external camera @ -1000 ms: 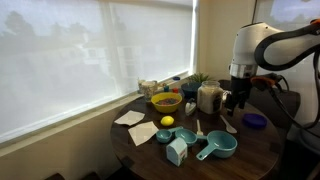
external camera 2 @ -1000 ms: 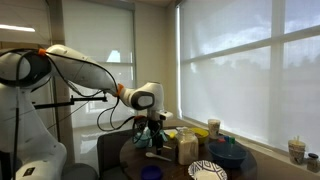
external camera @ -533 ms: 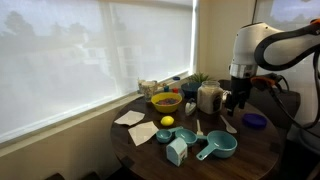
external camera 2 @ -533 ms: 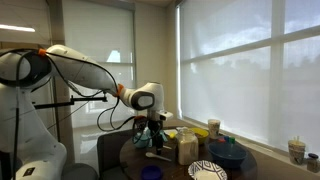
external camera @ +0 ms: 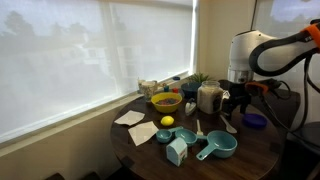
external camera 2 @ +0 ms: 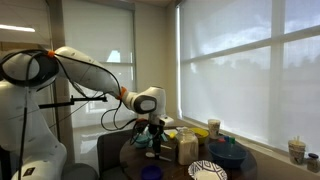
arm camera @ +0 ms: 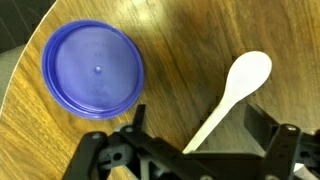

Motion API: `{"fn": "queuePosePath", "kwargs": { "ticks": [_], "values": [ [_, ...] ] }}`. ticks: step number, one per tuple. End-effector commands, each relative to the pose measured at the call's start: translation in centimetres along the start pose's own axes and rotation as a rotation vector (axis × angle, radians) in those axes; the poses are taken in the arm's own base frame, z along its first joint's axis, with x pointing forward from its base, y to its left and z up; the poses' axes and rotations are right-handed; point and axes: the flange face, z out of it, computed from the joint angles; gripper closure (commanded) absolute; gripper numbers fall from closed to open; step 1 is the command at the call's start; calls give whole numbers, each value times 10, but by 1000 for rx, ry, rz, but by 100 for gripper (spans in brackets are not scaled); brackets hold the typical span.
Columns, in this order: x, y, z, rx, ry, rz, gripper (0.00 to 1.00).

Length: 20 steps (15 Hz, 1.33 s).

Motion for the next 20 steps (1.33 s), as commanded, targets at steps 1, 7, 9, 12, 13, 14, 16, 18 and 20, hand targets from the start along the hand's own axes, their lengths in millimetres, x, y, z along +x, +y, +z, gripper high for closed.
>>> {"fn": "queuePosePath", "kwargs": {
  "ticks": [1, 7, 9, 12, 13, 14, 16, 18, 20],
  "values": [
    [11, -15, 7, 11, -12, 69, 0],
    [25, -30, 9, 5, 5, 89, 0],
    [29, -34, 10, 5, 3, 100, 10],
    [34, -36, 13, -2, -8, 124, 33],
    [35, -36, 15, -4, -13, 132, 35],
    [37, -37, 16, -4, -20, 142, 35],
    [38, -38, 19, -6, -27, 157, 10],
    [40, -39, 21, -7, -30, 169, 16],
    [41, -40, 22, -10, -29, 180, 42]
  ]
}}
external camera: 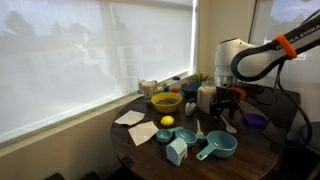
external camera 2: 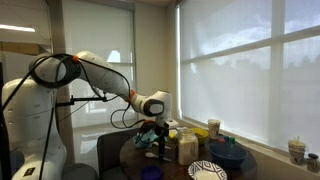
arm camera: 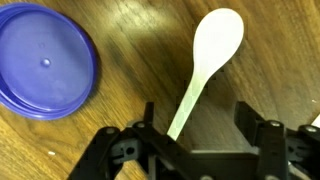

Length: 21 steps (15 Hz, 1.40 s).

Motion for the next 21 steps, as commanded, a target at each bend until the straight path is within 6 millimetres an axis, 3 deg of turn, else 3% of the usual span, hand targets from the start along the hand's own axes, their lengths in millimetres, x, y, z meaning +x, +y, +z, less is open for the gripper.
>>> {"fn": "queuePosePath", "kwargs": {
  "ticks": [1, 8, 9, 13, 19, 20, 21],
  "values": [
    [4, -9, 2, -9, 0, 34, 45],
    [4, -11, 2, -20, 7, 51, 95],
    [3, -11, 1, -21, 10, 54, 99],
    [0, -7, -19, -22, 31, 57, 97],
    [-10, 9, -72, 19, 25, 124, 97],
    [-12, 12, -77, 26, 20, 134, 97],
    [-5, 7, -64, 11, 33, 92, 96]
  ]
}}
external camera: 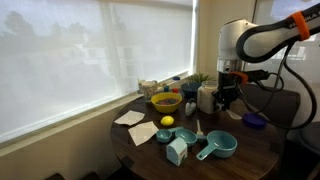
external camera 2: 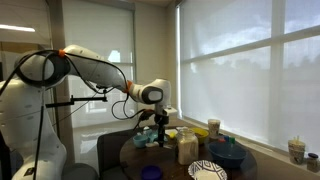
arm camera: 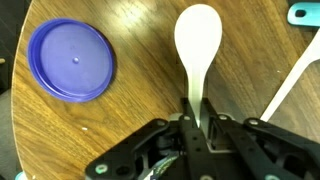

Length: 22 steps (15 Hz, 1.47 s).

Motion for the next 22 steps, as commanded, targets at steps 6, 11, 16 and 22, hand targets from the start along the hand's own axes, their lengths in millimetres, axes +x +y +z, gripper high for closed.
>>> {"fn": "queuePosePath", "kwargs": {
  "ticks": [6, 11, 16, 22],
  "values": [
    [0, 1, 0, -4, -5, 2, 97],
    [0, 6, -17, 8, 14, 22, 97],
    [-4, 20, -43, -10, -6, 84, 97],
    [7, 41, -92, -11, 96, 199, 97]
  ]
}}
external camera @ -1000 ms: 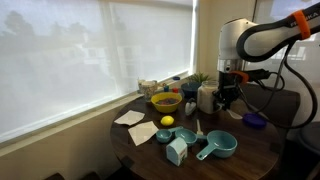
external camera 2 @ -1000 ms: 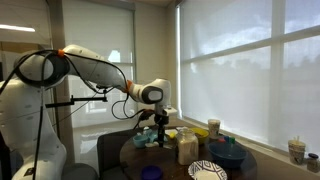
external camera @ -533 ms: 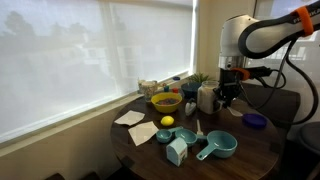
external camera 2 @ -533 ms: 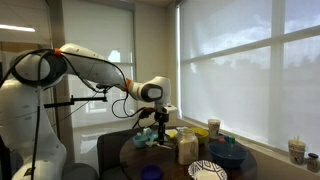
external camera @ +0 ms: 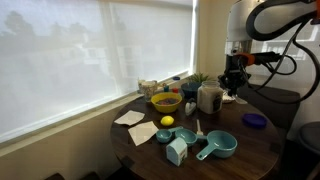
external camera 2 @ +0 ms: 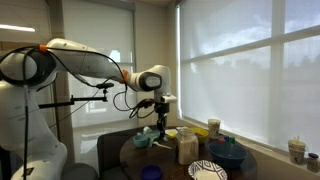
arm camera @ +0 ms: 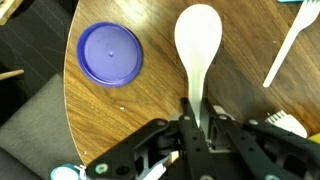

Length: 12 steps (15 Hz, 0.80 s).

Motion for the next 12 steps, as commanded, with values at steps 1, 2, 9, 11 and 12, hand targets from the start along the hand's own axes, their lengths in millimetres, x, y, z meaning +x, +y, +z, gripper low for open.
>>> {"fn": "queuePosePath", "kwargs": {
  "ticks": [1, 2, 9, 11, 12],
  "values": [
    [10, 11, -38, -3, 86, 83, 97],
    [12, 13, -48, -1, 121, 98, 97],
    [19, 14, -70, 35, 169, 100, 87],
    [19, 14, -70, 34, 169, 101, 87],
    [19, 14, -70, 34, 169, 101, 87]
  ]
}}
